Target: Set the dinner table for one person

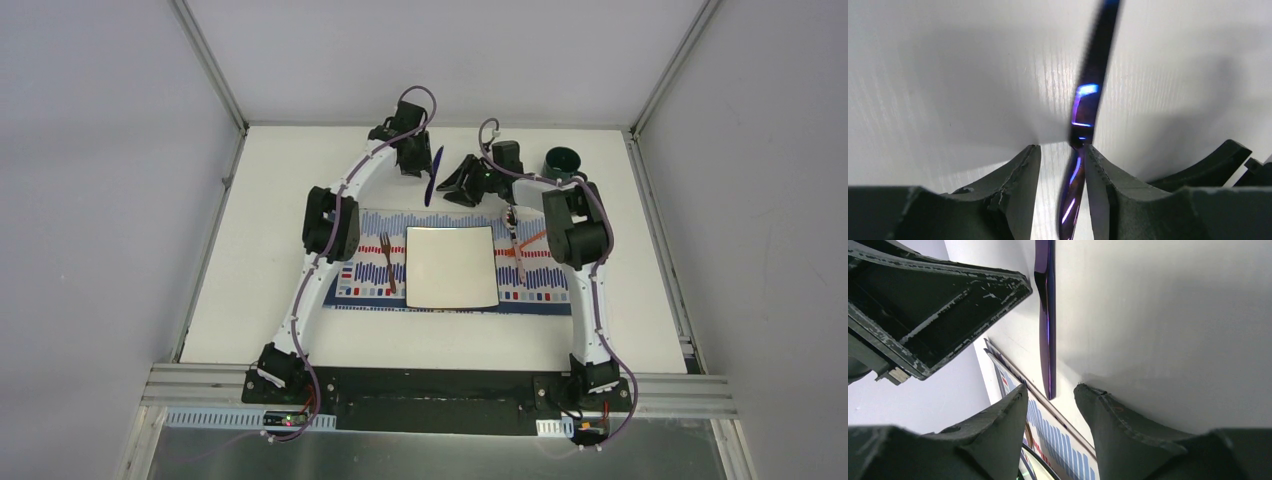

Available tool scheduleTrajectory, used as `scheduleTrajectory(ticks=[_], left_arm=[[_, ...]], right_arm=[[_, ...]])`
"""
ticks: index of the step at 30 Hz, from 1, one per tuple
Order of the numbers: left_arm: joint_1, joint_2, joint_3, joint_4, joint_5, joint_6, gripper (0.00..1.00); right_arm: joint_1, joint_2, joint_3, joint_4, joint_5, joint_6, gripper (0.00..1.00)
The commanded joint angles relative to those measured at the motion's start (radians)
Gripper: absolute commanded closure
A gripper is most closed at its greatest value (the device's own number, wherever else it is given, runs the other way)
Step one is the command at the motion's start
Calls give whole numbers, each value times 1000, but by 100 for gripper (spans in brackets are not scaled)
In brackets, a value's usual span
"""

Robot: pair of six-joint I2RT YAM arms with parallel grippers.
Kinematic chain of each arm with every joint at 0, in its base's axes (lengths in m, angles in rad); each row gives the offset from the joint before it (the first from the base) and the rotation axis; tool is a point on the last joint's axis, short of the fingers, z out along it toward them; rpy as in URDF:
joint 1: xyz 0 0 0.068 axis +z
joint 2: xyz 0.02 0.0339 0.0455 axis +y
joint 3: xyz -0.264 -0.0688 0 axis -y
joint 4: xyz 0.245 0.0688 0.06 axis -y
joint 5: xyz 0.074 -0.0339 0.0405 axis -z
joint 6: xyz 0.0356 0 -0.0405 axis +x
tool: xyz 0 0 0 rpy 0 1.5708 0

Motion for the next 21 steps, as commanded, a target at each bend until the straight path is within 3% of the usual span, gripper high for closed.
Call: scheduleTrajectory(ticks=[1,9,15,21], left_arm=[[-13,32,42,7,-43,-25,60],[-13,21,34,-41,-99,-18,63],[-22,-19,-18,1,13,4,66],[-26,-111,-145,76,16,19,68]], right_arm=[[-25,-47,-31,-15,20,-43,48],[-41,-52,-61,30,2,-25,48],[-51,-34,-63,44,27,-12,48],[-66,32,74,15,41,16,49]])
